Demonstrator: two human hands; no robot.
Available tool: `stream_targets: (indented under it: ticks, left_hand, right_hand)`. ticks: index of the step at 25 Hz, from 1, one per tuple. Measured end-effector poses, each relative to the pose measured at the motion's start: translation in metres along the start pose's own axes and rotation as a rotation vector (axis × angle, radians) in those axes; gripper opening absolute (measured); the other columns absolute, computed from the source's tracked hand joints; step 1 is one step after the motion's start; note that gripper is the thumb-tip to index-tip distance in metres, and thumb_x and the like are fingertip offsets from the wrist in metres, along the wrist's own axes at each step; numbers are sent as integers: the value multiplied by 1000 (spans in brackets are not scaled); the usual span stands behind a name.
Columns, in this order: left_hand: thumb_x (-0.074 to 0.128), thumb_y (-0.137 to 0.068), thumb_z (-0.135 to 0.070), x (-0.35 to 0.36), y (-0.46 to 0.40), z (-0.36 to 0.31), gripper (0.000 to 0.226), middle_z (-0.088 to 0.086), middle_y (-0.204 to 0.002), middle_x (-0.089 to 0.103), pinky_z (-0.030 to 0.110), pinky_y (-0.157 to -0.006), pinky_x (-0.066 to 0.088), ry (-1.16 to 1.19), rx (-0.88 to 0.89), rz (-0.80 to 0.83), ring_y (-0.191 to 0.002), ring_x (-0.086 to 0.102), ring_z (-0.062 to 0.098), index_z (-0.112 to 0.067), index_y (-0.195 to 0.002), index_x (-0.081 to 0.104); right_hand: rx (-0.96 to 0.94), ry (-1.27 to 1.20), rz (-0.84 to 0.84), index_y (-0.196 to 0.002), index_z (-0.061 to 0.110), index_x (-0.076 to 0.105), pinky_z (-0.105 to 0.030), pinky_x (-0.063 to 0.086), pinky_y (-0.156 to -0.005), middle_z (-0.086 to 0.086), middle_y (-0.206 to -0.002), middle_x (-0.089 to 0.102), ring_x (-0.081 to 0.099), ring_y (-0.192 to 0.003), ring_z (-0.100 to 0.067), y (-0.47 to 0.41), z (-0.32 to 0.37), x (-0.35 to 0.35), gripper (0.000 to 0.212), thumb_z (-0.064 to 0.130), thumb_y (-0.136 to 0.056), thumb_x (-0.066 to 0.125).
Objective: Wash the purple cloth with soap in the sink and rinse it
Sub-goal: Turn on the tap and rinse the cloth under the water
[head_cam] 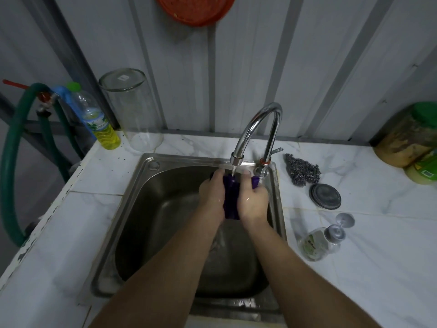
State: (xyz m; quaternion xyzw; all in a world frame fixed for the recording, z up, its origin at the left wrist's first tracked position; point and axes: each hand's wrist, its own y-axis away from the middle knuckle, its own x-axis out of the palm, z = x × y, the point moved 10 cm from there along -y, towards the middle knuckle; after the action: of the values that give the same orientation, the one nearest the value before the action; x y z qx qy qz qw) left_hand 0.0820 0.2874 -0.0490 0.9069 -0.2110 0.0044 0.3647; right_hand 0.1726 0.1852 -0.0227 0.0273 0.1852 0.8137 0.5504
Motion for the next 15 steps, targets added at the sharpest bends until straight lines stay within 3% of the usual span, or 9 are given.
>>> stream_targets:
  ticks: [2, 4, 8, 11, 13, 15]
  left_hand:
    - [66, -91, -39, -7, -11, -11, 28, 14, -97, 74, 34, -68, 51, -50, 63, -24, -82, 68, 24, -11, -88, 70]
    - [62, -94, -45, -7, -10, -12, 34, 10, -87, 70, 34, -67, 48, -63, 73, -8, -77, 65, 21, -12, -84, 66]
    - [48, -97, -58, 1, -5, -2, 50, 11, -88, 73, 43, -84, 58, 71, -4, 18, -91, 71, 30, -14, -91, 72]
    - [53, -96, -50, 1, -2, 1, 36, 11, -91, 75, 43, -81, 58, -14, 22, 10, -90, 72, 28, -21, -88, 73]
    - [54, -94, -51, 7, 2, 5, 31, 10, -96, 75, 46, -88, 58, -91, 42, 41, -91, 71, 28, -26, -89, 71]
    - [55, -92, -59, 0, 5, 7, 34, 7, -97, 72, 47, -88, 57, -64, -1, 20, -92, 70, 29, -28, -88, 66]
  right_hand:
    - [-269, 70, 60, -65, 16, 63, -47, 58, -59, -3, -59, 66, 66, -58, -23, 38, 23, 10, 51, 62, -84, 53]
    - [-376, 171, 88, -68, 17, 64, -49, 56, -58, -3, -59, 66, 65, -58, -22, 54, 34, 18, 46, 59, -82, 50]
    - [-146, 226, 20, -78, 15, 70, -40, 60, -67, -10, -72, 72, 70, -70, -28, 3, 31, 18, 44, 51, -87, 48]
    - [-10, 381, 37, -87, 7, 68, -23, 45, -47, -9, -73, 66, 61, -56, -17, -34, 18, 18, 47, 46, -96, 45]
    - [60, 398, 51, -80, 11, 64, -25, 42, -53, -12, -83, 70, 59, -60, -19, -47, 5, 12, 44, 47, -97, 44]
    - [124, 361, 41, -86, 9, 65, -32, 52, -68, -18, -98, 72, 65, -73, -27, -50, -8, 4, 48, 50, -98, 43]
